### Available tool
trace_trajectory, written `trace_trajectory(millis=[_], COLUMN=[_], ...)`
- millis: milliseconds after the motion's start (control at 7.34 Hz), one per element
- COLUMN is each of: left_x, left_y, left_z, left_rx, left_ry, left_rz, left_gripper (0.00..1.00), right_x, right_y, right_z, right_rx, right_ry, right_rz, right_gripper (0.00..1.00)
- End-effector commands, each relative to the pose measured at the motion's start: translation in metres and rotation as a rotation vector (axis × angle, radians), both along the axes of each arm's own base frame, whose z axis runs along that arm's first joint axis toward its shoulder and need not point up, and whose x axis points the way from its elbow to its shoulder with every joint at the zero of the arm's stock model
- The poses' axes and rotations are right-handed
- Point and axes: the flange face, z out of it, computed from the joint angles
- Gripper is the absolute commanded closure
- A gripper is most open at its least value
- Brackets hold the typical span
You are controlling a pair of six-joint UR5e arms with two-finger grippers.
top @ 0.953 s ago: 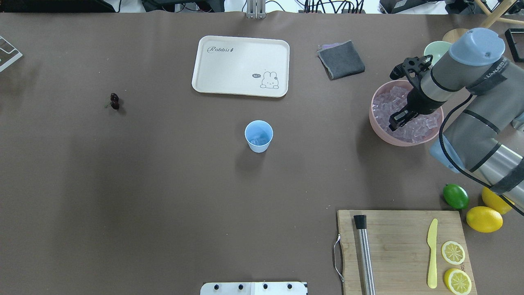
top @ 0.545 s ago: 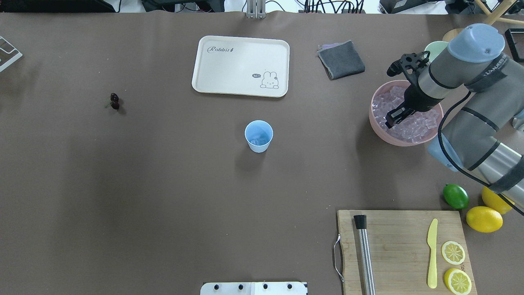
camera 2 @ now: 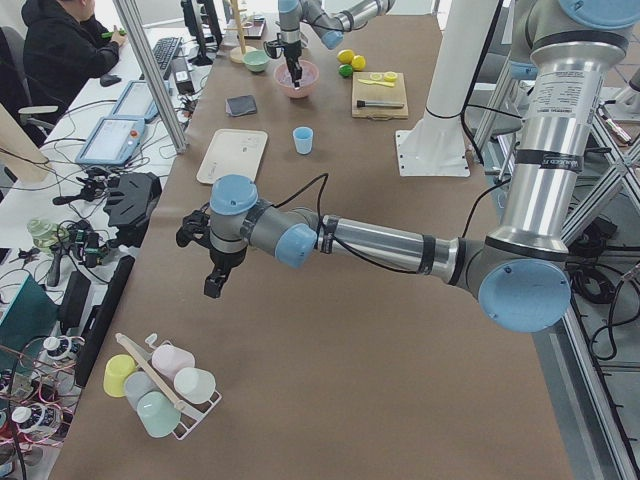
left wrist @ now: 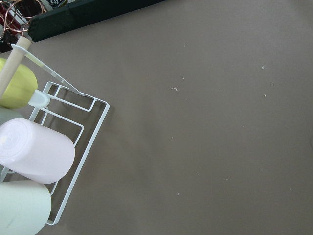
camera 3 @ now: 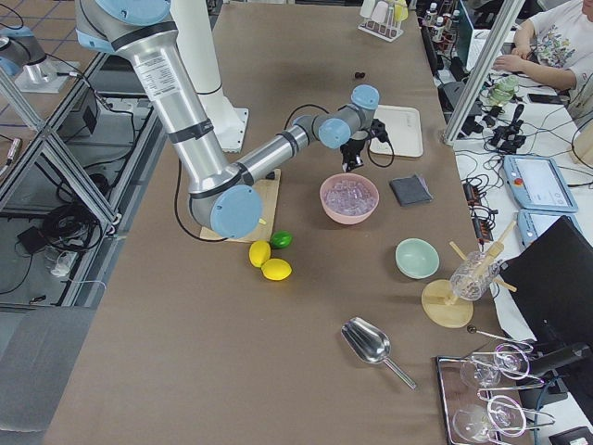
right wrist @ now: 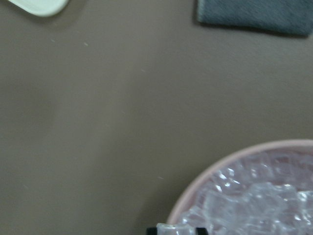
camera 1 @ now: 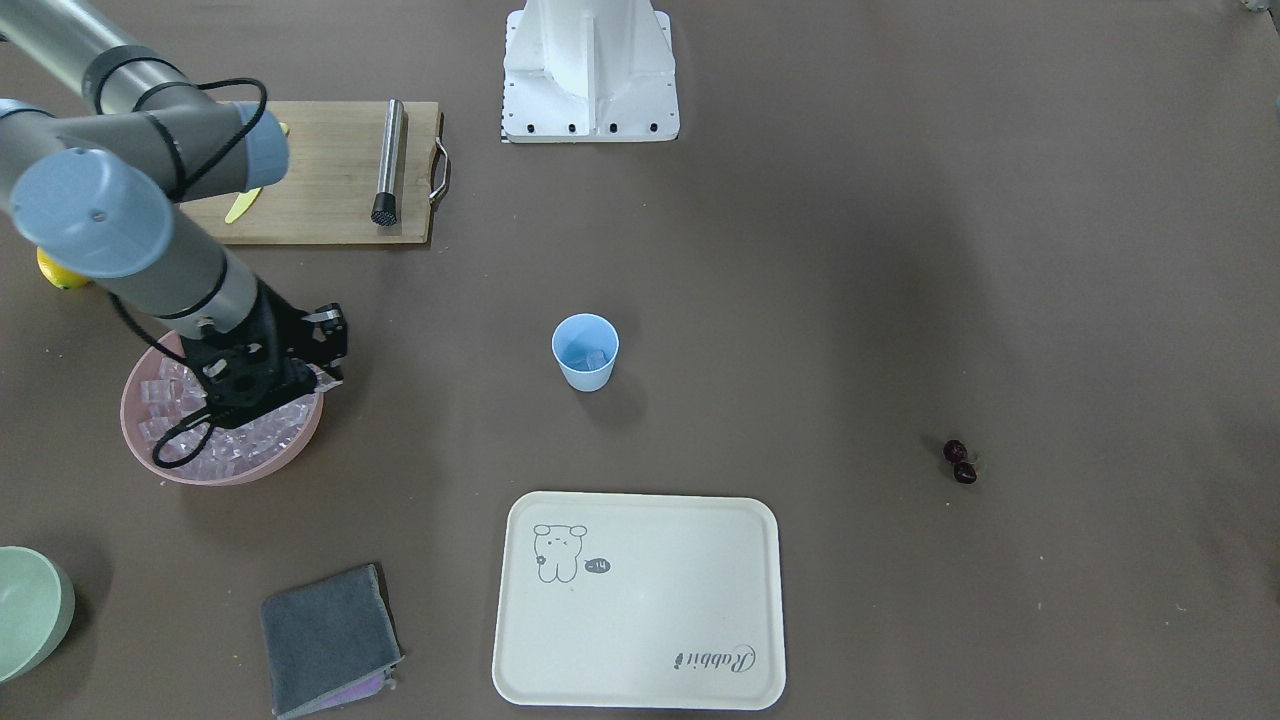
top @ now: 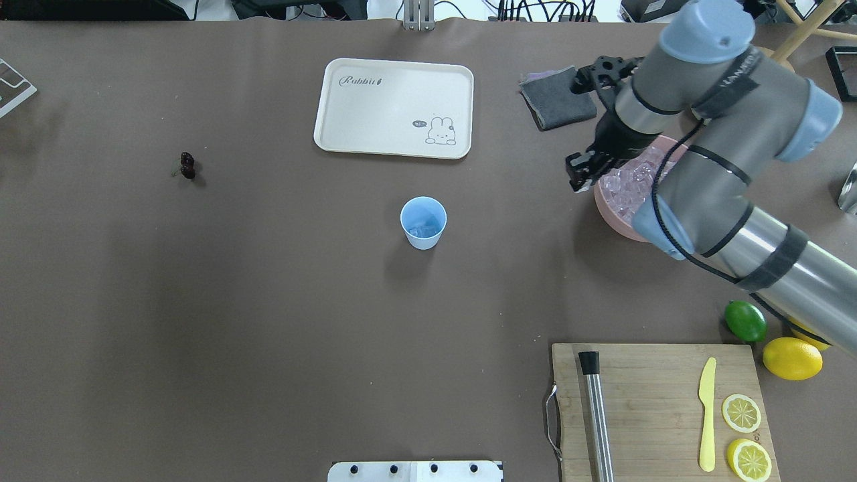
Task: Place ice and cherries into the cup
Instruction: 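Carry the third ice cube with the right gripper over the cup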
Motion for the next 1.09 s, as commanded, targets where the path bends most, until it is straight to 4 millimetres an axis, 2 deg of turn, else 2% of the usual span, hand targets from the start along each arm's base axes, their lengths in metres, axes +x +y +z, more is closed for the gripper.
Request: trace_trajectory(millis=[0, 136, 272, 545, 953], left_x=[0.003, 0.003, 0.003, 0.002, 0.003], left_y=[-0.004, -0.004, -0.003, 0.000, 0.001], left_z=[0.000, -0.003, -0.003, -0.001, 0.000], left_rx=[0.000, 0.005, 0.006, 0.017, 0.020], left_ry=[-0.002, -0.001, 0.000, 0.001, 0.006], left_rz=[0.005, 0.004, 0.004, 0.004, -0.004], left_gripper=[0.02, 0.02, 0.02, 0.02, 0.02], right_x=[-0.069, -0.085, -0.101, -0.147, -0.170], right_y=[0.018, 0.020, 0.025, 0.014, 0.030], right_z=[-0.084, -0.109, -0.123, -0.169, -0.164], right_rx=[-0.063, -0.079, -0.085, -0.125, -0.107], right_ry=[-0.007, -0.014, -0.008, 0.003, 0.031], right_rz=[0.086, 0.090, 0.106, 0.152, 0.163], right_gripper=[1.00, 1.00, 1.00, 1.00, 1.00])
